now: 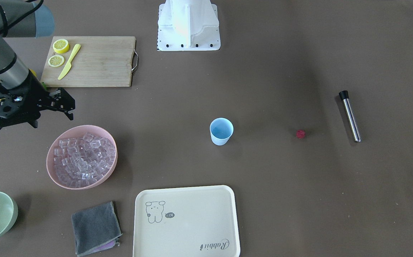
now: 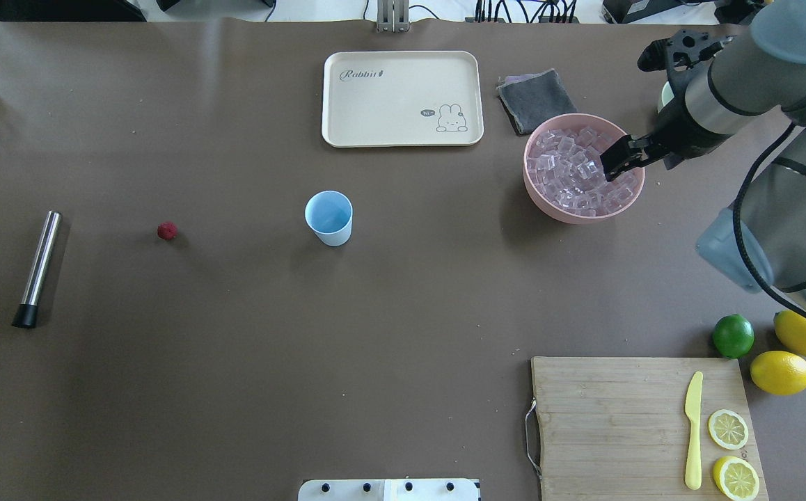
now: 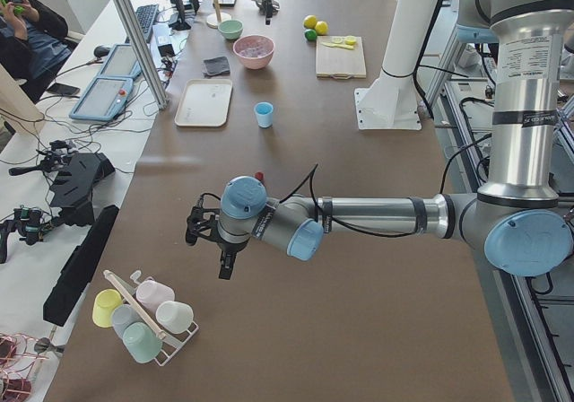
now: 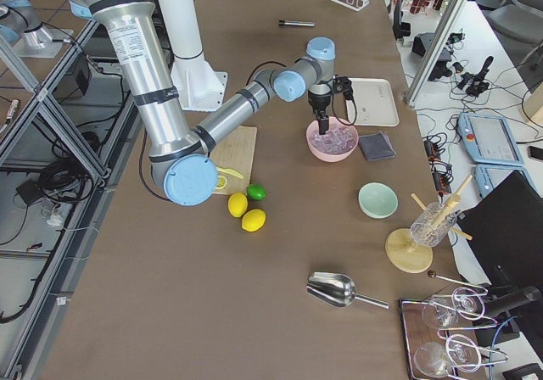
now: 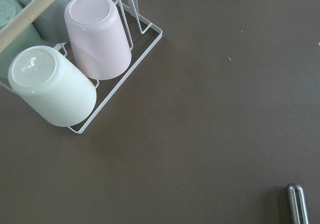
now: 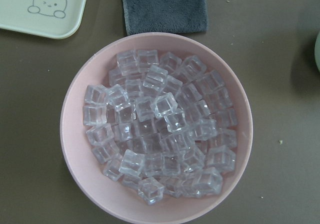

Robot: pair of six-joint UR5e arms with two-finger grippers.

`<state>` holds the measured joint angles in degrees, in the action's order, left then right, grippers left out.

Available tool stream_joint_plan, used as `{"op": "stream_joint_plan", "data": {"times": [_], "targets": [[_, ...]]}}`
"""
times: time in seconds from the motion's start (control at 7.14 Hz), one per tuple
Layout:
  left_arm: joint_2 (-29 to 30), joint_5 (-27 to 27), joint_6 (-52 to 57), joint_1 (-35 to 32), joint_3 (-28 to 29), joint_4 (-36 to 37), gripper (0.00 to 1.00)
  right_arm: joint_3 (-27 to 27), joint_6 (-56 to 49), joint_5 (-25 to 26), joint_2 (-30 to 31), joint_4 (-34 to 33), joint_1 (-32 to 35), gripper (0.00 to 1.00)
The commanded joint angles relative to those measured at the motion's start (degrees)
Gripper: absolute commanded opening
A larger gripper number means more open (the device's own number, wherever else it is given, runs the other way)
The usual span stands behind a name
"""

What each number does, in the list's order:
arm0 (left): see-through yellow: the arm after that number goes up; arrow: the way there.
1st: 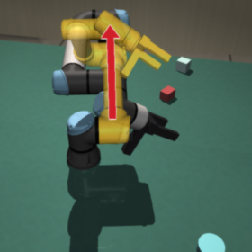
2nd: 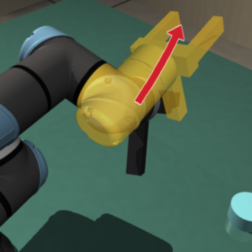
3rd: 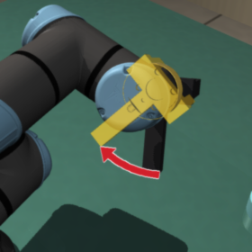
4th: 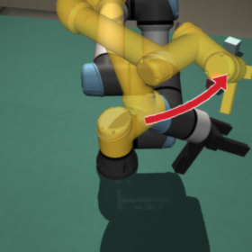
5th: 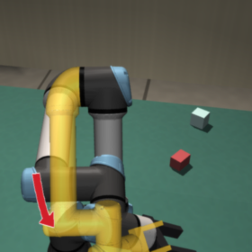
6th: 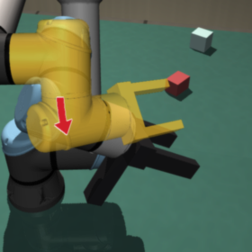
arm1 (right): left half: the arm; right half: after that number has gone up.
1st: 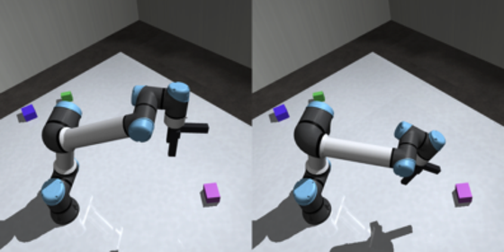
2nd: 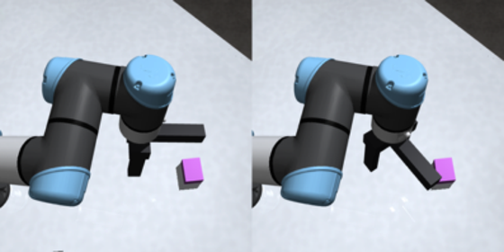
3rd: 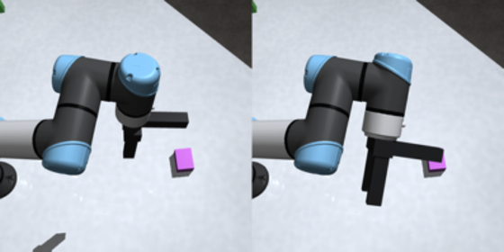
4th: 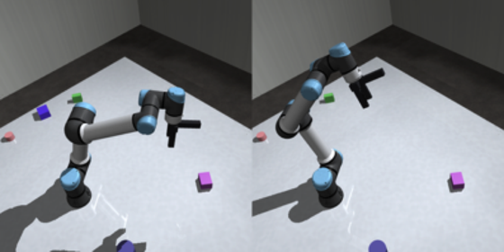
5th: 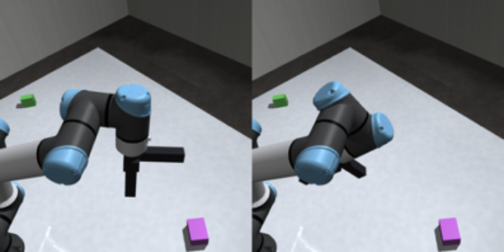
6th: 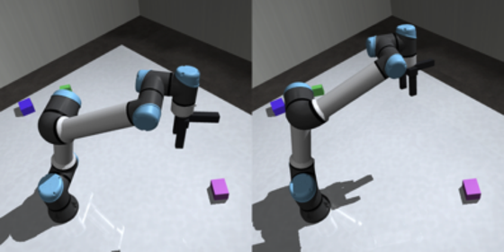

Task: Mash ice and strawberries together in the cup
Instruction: 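Move the right gripper over the pink bowl and lower into the ice, then close the right gripper on an ice cube in the pink bowl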

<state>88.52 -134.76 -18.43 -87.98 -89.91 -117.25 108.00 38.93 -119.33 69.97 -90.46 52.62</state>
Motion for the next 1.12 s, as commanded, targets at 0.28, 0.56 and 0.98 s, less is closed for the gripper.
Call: {"op": "stream_joint_plan", "data": {"times": [0.28,0.56,0.98], "targets": [[-0.02,-0.07,0.06,0.00,-0.17,0.00,0.98,-10.87,19.13,9.20,-1.76,15.92,-7.62,0.87],[-0.02,-0.07,0.06,0.00,-0.18,0.00,0.98,-11.40,20.66,9.38,-1.76,16.02,-7.71,0.81],[-0.02,-0.16,0.06,0.00,-0.18,-0.09,0.98,-12.02,20.84,9.55,-2.81,16.02,-7.62,0.63]]}}
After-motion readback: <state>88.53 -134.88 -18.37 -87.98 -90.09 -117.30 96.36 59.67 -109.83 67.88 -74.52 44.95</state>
